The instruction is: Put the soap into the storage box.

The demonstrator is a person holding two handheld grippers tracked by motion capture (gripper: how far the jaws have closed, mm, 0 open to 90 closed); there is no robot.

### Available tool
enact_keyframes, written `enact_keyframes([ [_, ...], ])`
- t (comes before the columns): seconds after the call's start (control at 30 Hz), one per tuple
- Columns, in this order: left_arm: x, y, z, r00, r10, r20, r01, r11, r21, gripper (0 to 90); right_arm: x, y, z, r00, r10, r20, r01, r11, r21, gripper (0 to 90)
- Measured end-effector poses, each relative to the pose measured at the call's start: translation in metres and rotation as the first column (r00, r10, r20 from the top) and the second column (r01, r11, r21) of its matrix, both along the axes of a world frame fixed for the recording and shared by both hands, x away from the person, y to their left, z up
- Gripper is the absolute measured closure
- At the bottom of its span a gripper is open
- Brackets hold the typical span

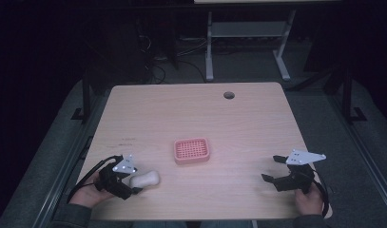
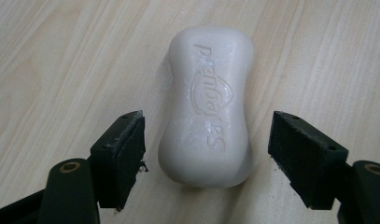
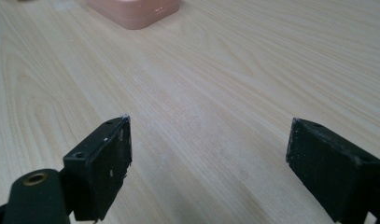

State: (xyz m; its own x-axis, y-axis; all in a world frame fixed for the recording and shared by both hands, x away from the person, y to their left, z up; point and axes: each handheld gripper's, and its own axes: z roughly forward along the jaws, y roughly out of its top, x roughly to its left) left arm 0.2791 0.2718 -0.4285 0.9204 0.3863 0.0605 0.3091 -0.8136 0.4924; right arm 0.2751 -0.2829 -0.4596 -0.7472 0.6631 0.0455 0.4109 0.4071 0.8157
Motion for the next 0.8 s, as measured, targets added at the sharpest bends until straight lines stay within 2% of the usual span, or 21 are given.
enact_keyframes([
  [0.4,0.005,-0.007,-0.002,0.9998,-0.020,-0.011,0.020,0.9996,0.019,30.4,0.000,0.001,0.000,1.0000,0.000,0.004,0.000,1.0000,-0.004,13.5],
  [0.8,0.010,-0.011,-0.004,0.9994,-0.027,-0.022,0.028,0.9994,0.020,32.0,0.000,0.002,0.000,1.0000,-0.001,0.001,0.001,0.9999,-0.017,13.5],
])
